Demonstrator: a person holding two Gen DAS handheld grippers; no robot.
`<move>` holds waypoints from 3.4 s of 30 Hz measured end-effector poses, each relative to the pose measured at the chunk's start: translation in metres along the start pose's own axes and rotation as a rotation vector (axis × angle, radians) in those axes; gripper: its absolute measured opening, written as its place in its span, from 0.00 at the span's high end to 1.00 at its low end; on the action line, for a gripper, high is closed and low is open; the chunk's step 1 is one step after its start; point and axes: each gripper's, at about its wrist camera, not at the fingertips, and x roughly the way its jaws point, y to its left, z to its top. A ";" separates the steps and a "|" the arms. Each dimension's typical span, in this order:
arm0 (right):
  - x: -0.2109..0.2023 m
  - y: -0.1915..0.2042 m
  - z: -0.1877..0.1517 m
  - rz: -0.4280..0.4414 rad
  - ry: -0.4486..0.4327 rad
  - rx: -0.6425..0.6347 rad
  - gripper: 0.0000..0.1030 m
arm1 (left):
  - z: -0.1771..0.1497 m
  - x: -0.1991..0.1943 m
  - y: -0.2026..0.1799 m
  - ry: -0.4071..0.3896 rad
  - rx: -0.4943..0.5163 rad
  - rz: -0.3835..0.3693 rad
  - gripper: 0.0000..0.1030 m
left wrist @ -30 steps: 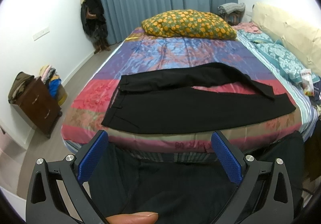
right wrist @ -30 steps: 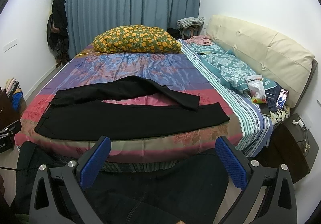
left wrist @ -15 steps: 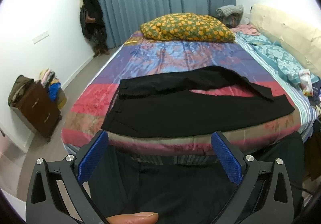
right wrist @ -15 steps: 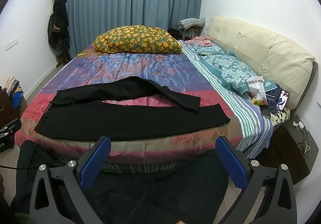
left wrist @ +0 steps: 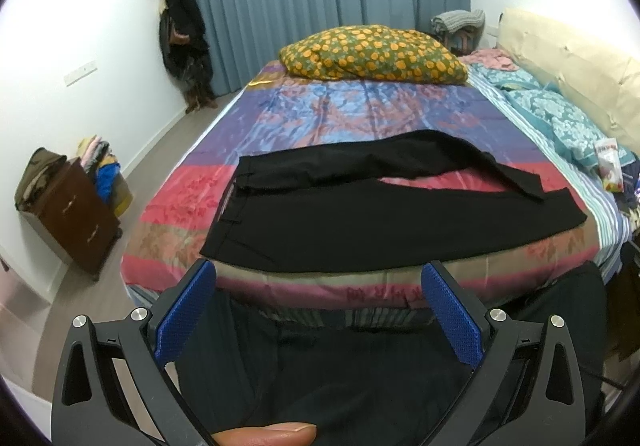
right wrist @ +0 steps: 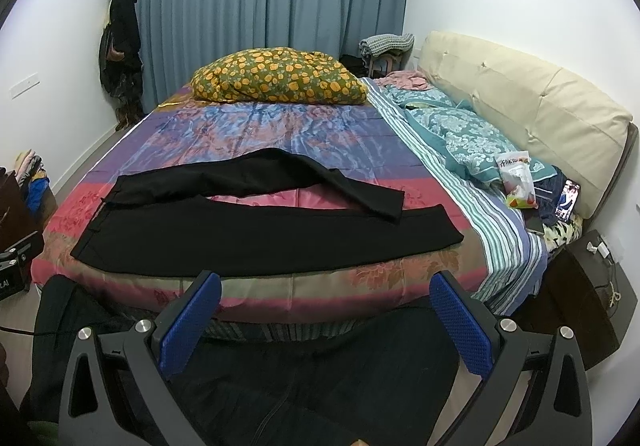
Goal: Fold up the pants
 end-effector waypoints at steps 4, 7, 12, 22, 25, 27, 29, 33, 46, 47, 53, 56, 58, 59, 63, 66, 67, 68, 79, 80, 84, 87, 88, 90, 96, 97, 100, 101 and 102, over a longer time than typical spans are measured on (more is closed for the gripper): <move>0.002 -0.001 -0.001 0.004 0.008 0.004 0.00 | 0.000 0.000 0.000 0.002 0.002 0.001 0.00; 0.003 -0.001 -0.001 0.004 0.010 0.006 0.00 | 0.000 0.000 0.000 0.001 0.002 0.000 0.00; 0.004 0.000 -0.001 0.007 0.012 0.005 0.00 | 0.000 0.000 -0.001 0.003 0.001 0.001 0.00; 0.007 0.000 -0.001 0.010 0.017 0.004 0.00 | -0.001 0.001 0.001 0.006 0.001 0.000 0.00; 0.007 0.000 -0.001 0.011 0.018 0.004 0.00 | 0.000 0.001 0.001 0.006 0.000 0.000 0.00; 0.007 0.000 -0.001 0.010 0.017 0.004 0.00 | 0.000 0.001 0.001 0.007 -0.001 0.000 0.00; 0.007 -0.001 -0.001 0.011 0.017 0.004 0.00 | -0.001 0.001 0.000 0.010 -0.001 0.001 0.00; 0.007 -0.002 -0.002 0.008 0.012 0.009 0.00 | 0.000 0.001 0.000 0.012 -0.002 -0.001 0.00; 0.005 -0.006 -0.001 -0.008 0.015 0.014 0.00 | -0.002 0.004 0.003 0.032 -0.019 -0.036 0.00; 0.004 -0.006 -0.001 -0.008 0.015 0.015 0.00 | -0.002 0.004 0.004 0.031 -0.020 -0.037 0.00; 0.004 -0.007 -0.001 -0.009 0.015 0.012 0.00 | -0.003 0.007 0.007 0.046 -0.031 -0.026 0.00; 0.004 -0.007 0.000 -0.012 0.014 0.008 0.00 | -0.003 0.008 0.007 0.053 -0.035 -0.017 0.00; 0.003 -0.006 0.002 -0.006 0.012 0.005 0.00 | -0.002 0.007 0.008 0.051 -0.038 -0.023 0.00; 0.003 -0.005 0.003 -0.005 0.012 0.002 0.00 | -0.002 0.007 0.008 0.046 -0.040 -0.030 0.00; 0.002 -0.002 0.004 0.007 0.011 -0.008 0.00 | -0.001 0.002 0.008 0.029 -0.043 -0.041 0.00; 0.002 -0.001 0.004 0.014 0.009 -0.014 0.00 | -0.001 0.001 0.007 0.020 -0.040 -0.043 0.00; 0.002 0.001 0.003 0.013 0.009 -0.016 0.00 | 0.000 0.001 0.008 0.019 -0.041 -0.045 0.00; 0.002 0.001 0.003 0.014 0.009 -0.016 0.00 | 0.000 0.001 0.008 0.019 -0.042 -0.047 0.00; 0.002 0.009 0.000 0.063 0.010 -0.045 0.00 | 0.001 -0.003 0.008 -0.016 -0.039 -0.073 0.00; 0.002 0.010 0.000 0.071 0.008 -0.048 0.00 | 0.001 -0.004 0.006 -0.019 -0.030 -0.075 0.00; -0.001 0.015 -0.001 0.118 -0.019 -0.065 0.00 | 0.002 -0.002 0.001 -0.012 -0.016 -0.103 0.00; -0.005 0.024 0.002 0.157 -0.069 -0.096 0.00 | 0.006 -0.001 0.002 -0.015 -0.020 -0.122 0.00; -0.006 0.027 0.004 0.160 -0.092 -0.104 0.00 | 0.008 -0.001 0.003 -0.023 -0.022 -0.120 0.00; -0.009 0.035 0.007 0.170 -0.134 -0.118 0.00 | 0.010 -0.001 0.004 -0.037 -0.028 -0.107 0.00; -0.006 0.052 0.010 0.217 -0.146 -0.146 0.00 | 0.009 0.012 -0.009 0.020 0.011 -0.109 0.00; -0.004 0.052 0.009 0.216 -0.141 -0.144 0.00 | 0.010 0.012 -0.010 0.023 0.015 -0.104 0.00; 0.004 0.048 0.008 0.201 -0.107 -0.132 0.00 | 0.012 0.014 -0.014 0.026 0.025 -0.091 0.00; 0.008 0.047 0.008 0.194 -0.092 -0.126 0.00 | 0.012 0.014 -0.015 0.026 0.028 -0.089 0.00; 0.013 0.046 0.008 0.189 -0.072 -0.115 0.00 | 0.012 0.015 -0.016 0.028 0.031 -0.087 0.00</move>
